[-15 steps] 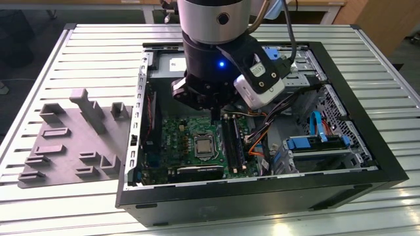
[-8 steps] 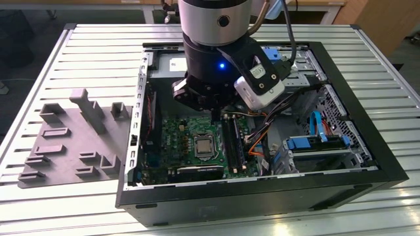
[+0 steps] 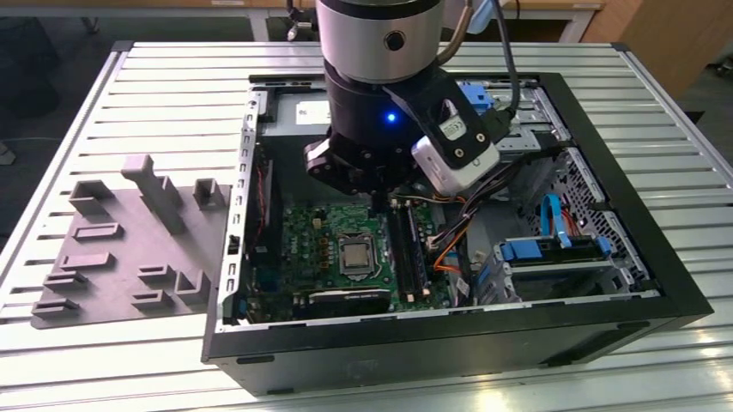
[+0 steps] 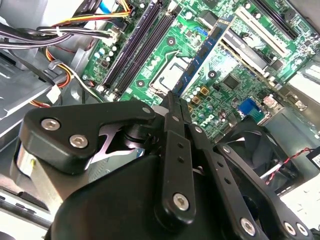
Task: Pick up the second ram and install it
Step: 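Insert the second ram into the second slot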
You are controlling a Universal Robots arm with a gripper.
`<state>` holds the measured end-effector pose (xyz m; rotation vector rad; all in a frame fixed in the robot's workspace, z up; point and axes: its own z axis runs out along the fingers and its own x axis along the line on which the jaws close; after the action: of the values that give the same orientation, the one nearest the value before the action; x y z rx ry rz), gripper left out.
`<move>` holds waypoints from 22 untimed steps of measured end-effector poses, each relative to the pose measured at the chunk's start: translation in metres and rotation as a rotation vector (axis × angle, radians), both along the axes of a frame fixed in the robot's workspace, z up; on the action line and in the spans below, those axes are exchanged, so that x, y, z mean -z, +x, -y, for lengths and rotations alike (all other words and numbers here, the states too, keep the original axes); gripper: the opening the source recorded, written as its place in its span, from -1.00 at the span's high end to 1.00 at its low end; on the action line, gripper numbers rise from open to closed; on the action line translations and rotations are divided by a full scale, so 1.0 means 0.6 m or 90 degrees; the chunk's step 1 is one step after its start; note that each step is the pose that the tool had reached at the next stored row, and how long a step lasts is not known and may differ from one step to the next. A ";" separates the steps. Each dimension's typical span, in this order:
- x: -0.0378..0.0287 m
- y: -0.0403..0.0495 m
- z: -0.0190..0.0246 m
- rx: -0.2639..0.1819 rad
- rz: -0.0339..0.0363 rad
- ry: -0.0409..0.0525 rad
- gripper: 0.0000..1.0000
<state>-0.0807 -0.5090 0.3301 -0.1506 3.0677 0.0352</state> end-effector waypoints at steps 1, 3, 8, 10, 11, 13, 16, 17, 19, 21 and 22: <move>0.000 0.001 0.0000 0.001 0.0000 0.0000 0.76; 0.001 0.002 0.0000 0.004 0.0001 0.0001 0.76; 0.002 0.004 0.0000 0.006 0.0000 -0.0001 0.76; 0.002 0.004 0.0000 0.006 0.0000 -0.0001 0.76; 0.002 0.004 0.0000 0.006 0.0000 0.0001 0.76; 0.003 0.005 0.0000 0.007 0.0000 0.0000 0.76; 0.003 0.006 0.0000 0.009 0.0000 0.0000 0.76; 0.003 0.006 0.0000 0.010 0.0000 0.0000 0.76; 0.004 0.007 0.0000 0.011 0.0000 0.0000 0.76; 0.004 0.008 0.0000 0.012 0.0000 0.0000 0.76; 0.004 0.008 0.0000 0.013 0.0000 0.0000 0.76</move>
<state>-0.0760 -0.5090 0.3276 -0.1201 3.0687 0.0341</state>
